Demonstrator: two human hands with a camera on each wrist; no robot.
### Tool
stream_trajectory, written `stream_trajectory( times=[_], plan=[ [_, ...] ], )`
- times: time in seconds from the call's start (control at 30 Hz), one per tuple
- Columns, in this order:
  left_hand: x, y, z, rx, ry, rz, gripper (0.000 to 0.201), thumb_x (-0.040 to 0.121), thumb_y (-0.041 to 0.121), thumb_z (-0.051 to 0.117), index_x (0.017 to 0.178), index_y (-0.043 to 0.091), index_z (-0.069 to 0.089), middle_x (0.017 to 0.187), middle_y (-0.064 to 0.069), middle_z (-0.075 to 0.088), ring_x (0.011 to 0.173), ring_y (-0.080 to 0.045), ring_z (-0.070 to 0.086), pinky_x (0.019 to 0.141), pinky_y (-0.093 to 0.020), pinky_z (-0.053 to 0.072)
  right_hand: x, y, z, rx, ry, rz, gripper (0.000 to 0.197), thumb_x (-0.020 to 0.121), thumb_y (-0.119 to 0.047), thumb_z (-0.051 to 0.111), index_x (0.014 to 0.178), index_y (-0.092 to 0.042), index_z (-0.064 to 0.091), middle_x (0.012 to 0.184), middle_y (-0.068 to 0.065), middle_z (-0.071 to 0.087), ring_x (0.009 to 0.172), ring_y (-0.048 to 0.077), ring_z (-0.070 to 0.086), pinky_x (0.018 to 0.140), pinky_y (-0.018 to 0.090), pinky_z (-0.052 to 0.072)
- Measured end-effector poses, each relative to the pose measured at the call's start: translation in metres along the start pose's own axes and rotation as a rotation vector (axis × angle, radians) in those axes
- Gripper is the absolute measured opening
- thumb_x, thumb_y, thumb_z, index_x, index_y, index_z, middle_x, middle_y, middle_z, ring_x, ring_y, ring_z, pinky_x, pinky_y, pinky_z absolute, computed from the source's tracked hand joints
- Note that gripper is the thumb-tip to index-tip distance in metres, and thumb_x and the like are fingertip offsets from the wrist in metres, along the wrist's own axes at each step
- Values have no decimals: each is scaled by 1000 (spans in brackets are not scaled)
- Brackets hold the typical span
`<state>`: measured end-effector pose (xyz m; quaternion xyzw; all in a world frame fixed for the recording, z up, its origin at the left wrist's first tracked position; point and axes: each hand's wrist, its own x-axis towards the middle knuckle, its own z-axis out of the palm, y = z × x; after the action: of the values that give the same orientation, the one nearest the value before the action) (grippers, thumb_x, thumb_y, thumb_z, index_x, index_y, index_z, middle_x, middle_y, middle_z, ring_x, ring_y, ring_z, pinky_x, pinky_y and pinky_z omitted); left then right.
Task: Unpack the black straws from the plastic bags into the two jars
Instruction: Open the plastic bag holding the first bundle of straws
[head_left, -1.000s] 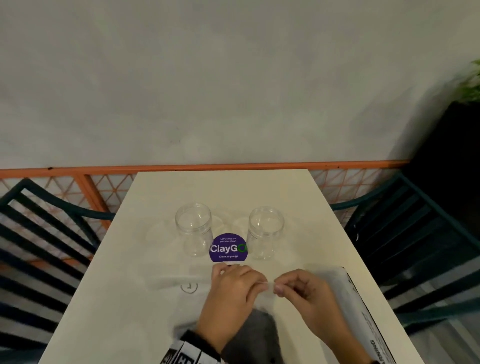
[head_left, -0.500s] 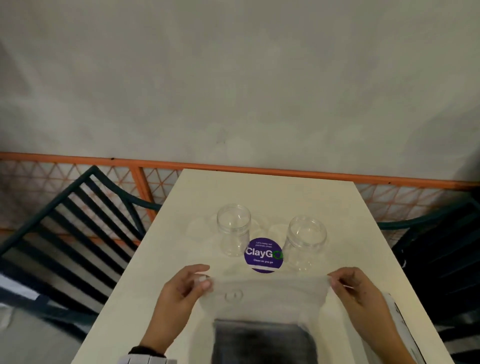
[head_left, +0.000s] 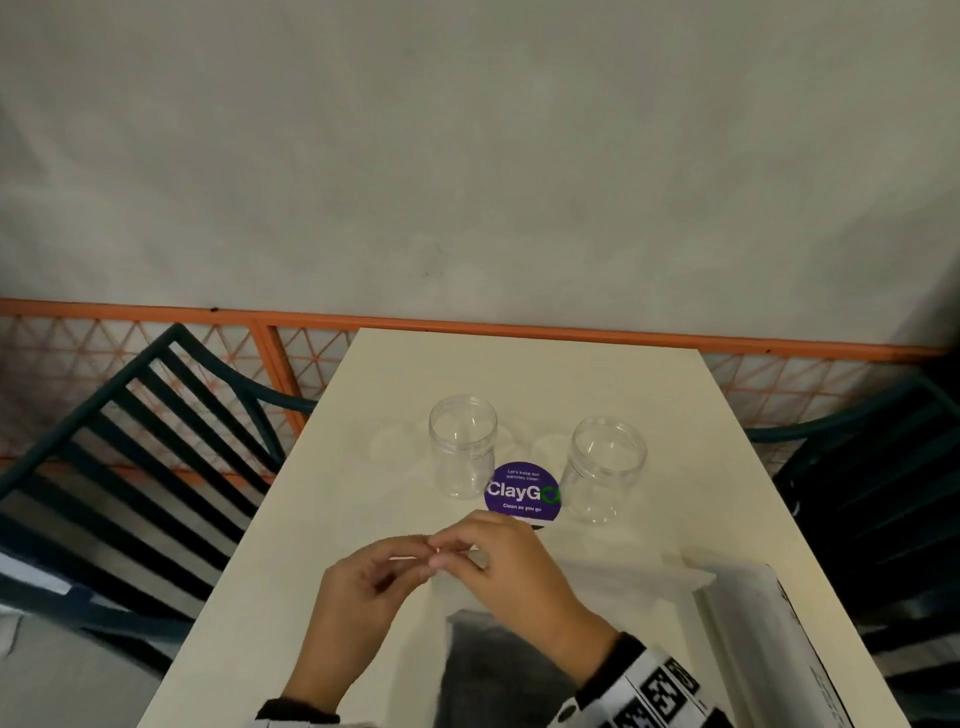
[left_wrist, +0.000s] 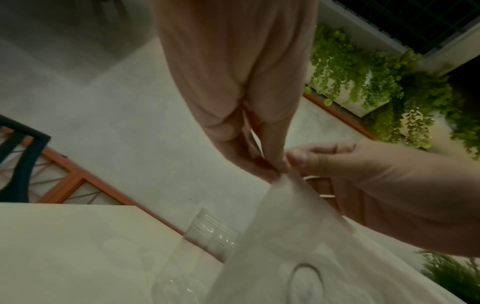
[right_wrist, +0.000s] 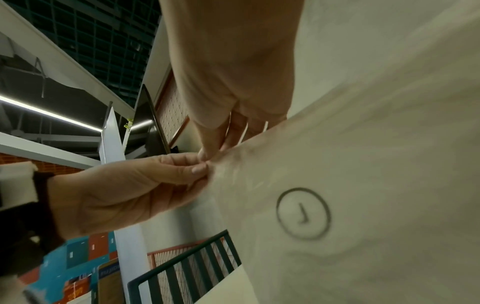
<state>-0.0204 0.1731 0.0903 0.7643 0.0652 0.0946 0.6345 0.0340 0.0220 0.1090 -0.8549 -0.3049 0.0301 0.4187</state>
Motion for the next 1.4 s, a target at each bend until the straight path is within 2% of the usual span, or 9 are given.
stream_trajectory(
  times=[0.1, 0.23, 0.47, 0.6, 0.77, 1.07, 1.23, 1.33, 1.4],
  plan=[
    [-1, -6, -6, 69, -1, 25, 28, 75, -1, 68, 71, 26, 73, 73, 6, 74, 69, -12, 68, 68, -15, 53, -4, 2, 4, -13, -15, -23, 24, 88, -30, 57, 103, -16, 67, 101, 4, 68, 91, 11, 58, 82, 17, 44],
    [1, -9, -4, 54, -38, 42, 28, 80, -1, 64, 73, 25, 72, 75, 3, 74, 69, -9, 65, 68, -13, 50, -4, 1, 5, 62, 38, -24, 25, 87, -30, 59, 110, -19, 60, 99, 2, 68, 83, -2, 54, 76, 3, 39],
    [1, -6, 6, 101, -20, 214, 11, 78, 36, 55, 75, 28, 62, 73, 11, 67, 73, -8, 62, 67, -9, 46, -6, 2, -2, -85, -32, -115, 37, 92, -36, 43, 127, -22, 49, 105, 3, 64, 99, 12, 54, 87, 15, 39],
    [1, -12, 8, 169, 53, 301, 17, 79, 42, 46, 77, 30, 58, 81, 12, 64, 79, -9, 60, 70, -10, 46, -15, 14, 0, -360, 95, -251, 16, 83, -27, 55, 95, -23, 65, 80, -3, 66, 74, 10, 60, 65, 19, 53],
    [-1, -18, 0, 154, 140, 300, 16, 77, 43, 47, 76, 32, 58, 83, 14, 64, 81, -7, 60, 71, -7, 46, -30, 37, -19, -503, 231, -262, 31, 89, -41, 42, 82, -26, 68, 73, -9, 66, 75, 8, 50, 75, 20, 37],
    [6, -20, -23, 184, 258, 233, 10, 80, 24, 51, 77, 31, 57, 88, 16, 64, 81, -3, 60, 70, -3, 44, -58, 76, -69, -742, 335, -170, 24, 82, -33, 46, 74, -30, 68, 70, -13, 67, 82, 8, 46, 82, 29, 31],
    [6, -26, -37, 235, 285, 195, 30, 86, 4, 57, 76, 32, 57, 89, 21, 64, 80, 4, 59, 70, 0, 42, -75, 95, -87, -613, 311, 18, 24, 84, -40, 44, 78, -32, 67, 75, -16, 67, 80, 7, 49, 74, 28, 38],
    [6, -20, -40, 293, 199, 102, 30, 86, 5, 57, 76, 33, 60, 85, 16, 65, 82, 5, 58, 70, 1, 42, -82, 97, -81, -357, 292, 73, 10, 83, -27, 55, 81, -29, 65, 81, -15, 61, 75, 3, 55, 67, 13, 46],
    [7, -8, -36, 464, 216, 203, 26, 85, 11, 60, 78, 35, 59, 83, 13, 64, 85, 2, 54, 81, -8, 44, -85, 91, -75, -293, 288, 76, 10, 80, -20, 59, 83, -23, 69, 82, -13, 62, 77, -1, 55, 68, 4, 44]
  ],
)
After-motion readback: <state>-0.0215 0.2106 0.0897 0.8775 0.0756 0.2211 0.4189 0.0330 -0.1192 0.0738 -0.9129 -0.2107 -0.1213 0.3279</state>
